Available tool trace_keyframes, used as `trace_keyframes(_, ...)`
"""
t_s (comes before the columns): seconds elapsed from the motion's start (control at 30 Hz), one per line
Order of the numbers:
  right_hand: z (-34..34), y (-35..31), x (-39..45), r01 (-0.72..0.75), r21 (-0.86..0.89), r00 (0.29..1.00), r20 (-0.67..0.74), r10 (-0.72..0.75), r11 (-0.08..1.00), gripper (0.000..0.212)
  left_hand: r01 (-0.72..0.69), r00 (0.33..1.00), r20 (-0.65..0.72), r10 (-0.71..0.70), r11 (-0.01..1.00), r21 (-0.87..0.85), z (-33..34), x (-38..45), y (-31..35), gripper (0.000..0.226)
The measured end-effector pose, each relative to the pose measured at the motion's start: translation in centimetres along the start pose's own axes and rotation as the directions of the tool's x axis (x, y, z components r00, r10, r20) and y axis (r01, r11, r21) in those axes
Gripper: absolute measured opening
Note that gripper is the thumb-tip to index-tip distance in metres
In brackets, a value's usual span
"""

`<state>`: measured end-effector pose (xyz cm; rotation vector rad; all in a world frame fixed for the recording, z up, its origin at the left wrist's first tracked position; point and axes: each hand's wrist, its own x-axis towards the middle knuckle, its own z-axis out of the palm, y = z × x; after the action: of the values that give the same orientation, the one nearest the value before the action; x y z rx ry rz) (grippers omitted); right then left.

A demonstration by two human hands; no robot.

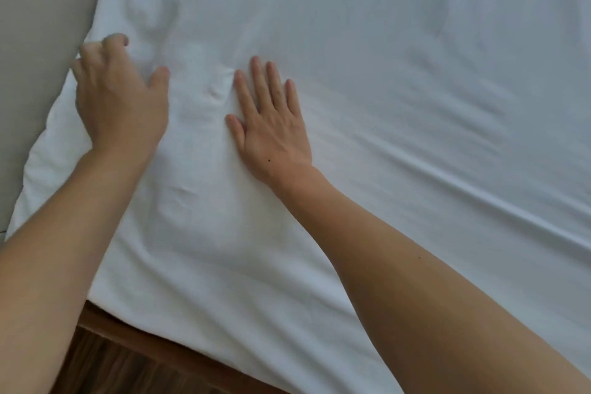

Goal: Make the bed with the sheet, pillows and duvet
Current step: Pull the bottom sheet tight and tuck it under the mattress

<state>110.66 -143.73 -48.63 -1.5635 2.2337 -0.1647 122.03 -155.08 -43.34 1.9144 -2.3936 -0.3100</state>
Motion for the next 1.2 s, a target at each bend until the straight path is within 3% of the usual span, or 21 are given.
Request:
trace_keyframes(0.13, 0.5, -1.8, 1.2, 0.053, -0.010, 0.999, 0.006, -0.053, 0.999, 0.061, 0.002, 0.989, 0.148, -0.021, 0.991, 0.133, 0.4, 2.2, -1.4, 0.051)
trace_keyframes(0.33, 0.4, -2.4, 1.3, 0.057, 0.007, 0.998, 0.015, -0.057, 0.998, 0.061, -0.074, 0.945, 0.323, 0.042, 0.993, 0.087, -0.3, 4.2, -1.1, 0.032)
trace_keyframes(0.63, 0.5, -4.9, 0.9, -0.009, 0.143, 1.000, -0.018, 0.011, 0.990, 0.064, -0.353, 0.935, 0.108, 0.336, 0.873, 0.338, -1.5, 2.4, -1.3, 0.011)
trace_keyframes(0.73, 1.2, -5.4, 1.2, 0.037, 0.098, 0.999, -0.012, -0.036, 0.994, 0.063, -0.279, 0.959, 0.135, 0.250, 0.921, 0.273, 0.4, 2.0, -0.8, 0.015)
trace_keyframes(0.87, 1.5, -5.3, 1.6, 0.082, 0.048, 0.996, 0.012, -0.083, 0.995, 0.062, 0.064, 0.977, 0.209, -0.046, 0.995, -0.080, 0.5, 4.3, -2.0, 0.042)
trace_keyframes(1.0, 1.7, -5.6, 2.2, 0.098, 0.049, 0.995, 0.001, -0.098, 0.994, 0.062, -0.033, 0.987, 0.158, 0.015, 0.993, 0.114, -0.5, 4.2, -5.8, 0.049)
trace_keyframes(1.2, 1.2, -6.2, 3.0, 0.107, 0.031, 0.994, 0.028, -0.108, 0.994, 0.063, -0.080, 0.948, 0.316, 0.040, 0.990, 0.115, -0.7, 6.1, -5.3, 0.034)
